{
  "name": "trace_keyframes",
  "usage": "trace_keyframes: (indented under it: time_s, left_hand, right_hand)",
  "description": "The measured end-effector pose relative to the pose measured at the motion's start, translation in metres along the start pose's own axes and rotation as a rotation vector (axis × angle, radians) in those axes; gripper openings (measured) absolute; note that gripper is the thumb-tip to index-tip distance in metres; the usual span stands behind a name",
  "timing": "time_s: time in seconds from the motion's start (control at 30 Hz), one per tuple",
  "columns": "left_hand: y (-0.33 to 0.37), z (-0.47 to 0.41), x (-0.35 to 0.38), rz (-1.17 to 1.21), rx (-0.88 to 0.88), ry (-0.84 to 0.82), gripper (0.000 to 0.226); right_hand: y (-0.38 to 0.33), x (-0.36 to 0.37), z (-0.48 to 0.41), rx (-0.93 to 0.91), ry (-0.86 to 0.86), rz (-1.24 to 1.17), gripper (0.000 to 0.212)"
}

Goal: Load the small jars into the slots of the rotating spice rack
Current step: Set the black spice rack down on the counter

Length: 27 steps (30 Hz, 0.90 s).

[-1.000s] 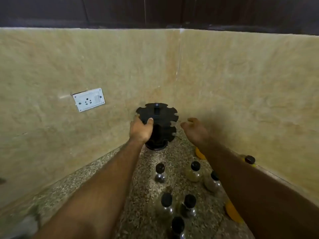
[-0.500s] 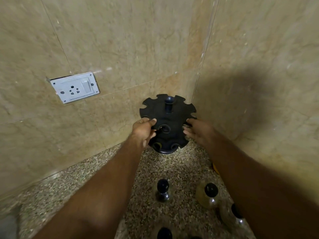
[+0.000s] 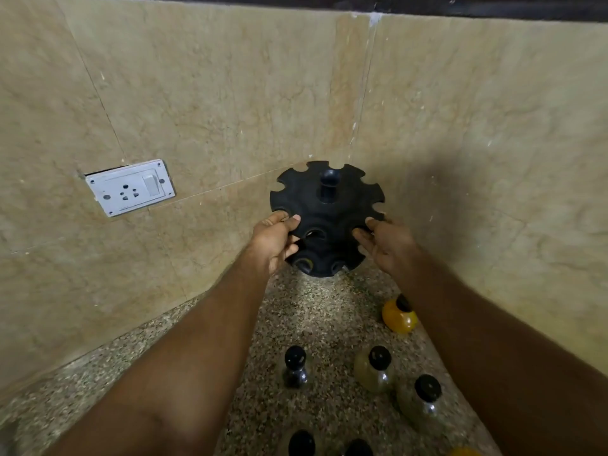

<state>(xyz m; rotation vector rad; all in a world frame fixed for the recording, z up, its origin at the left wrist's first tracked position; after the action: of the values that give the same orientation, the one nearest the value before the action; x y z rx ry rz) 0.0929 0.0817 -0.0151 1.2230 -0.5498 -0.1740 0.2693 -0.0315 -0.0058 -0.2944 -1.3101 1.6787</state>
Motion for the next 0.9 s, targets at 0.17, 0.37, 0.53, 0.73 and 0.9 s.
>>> trace_keyframes:
  time_s: [0.17,0.37,0.53,0.73,0.9]
  left_hand:
    - [0.024,0.042,0.041,0.007,0.024,-0.156,0.012]
    - [0.024,0.118,0.104,-0.063,0.03,-0.352,0.03]
    - [-0.007,0.202,0.153,-0.1,-0.003,-0.548,0.015]
    - [-0.071,0.284,0.196,-0.146,-0.126,-0.706,0.014]
    - [-0.135,0.342,0.217,-0.249,-0.232,-0.733,0.037]
  right_hand:
    - [-0.041,-0.029,0.068,-0.113,0.06,-0.061,0.022]
    - [-0.07,-0.102,0.17,-0.28,0.215,-0.114,0.022]
    - [-0.066,-0.177,0.262,-0.352,0.36,-0.204,0.039]
    - [-0.03,-0.267,0.353,-0.383,0.541,-0.28,0.037]
    - [0.018,-0.333,0.405,-0.347,0.67,-0.354,0.04]
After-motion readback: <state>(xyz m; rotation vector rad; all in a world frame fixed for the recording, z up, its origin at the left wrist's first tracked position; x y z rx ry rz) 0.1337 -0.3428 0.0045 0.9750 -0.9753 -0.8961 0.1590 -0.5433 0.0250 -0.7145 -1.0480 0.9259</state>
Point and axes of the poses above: each hand's wrist, its own z-axis away from the middle knuckle, its own x-axis out of the palm, y = z × x, the point moved 2 cm from there along -z, towards the middle knuckle, and after that the axes turned 3 degrees about x, right-handed, at the moved point
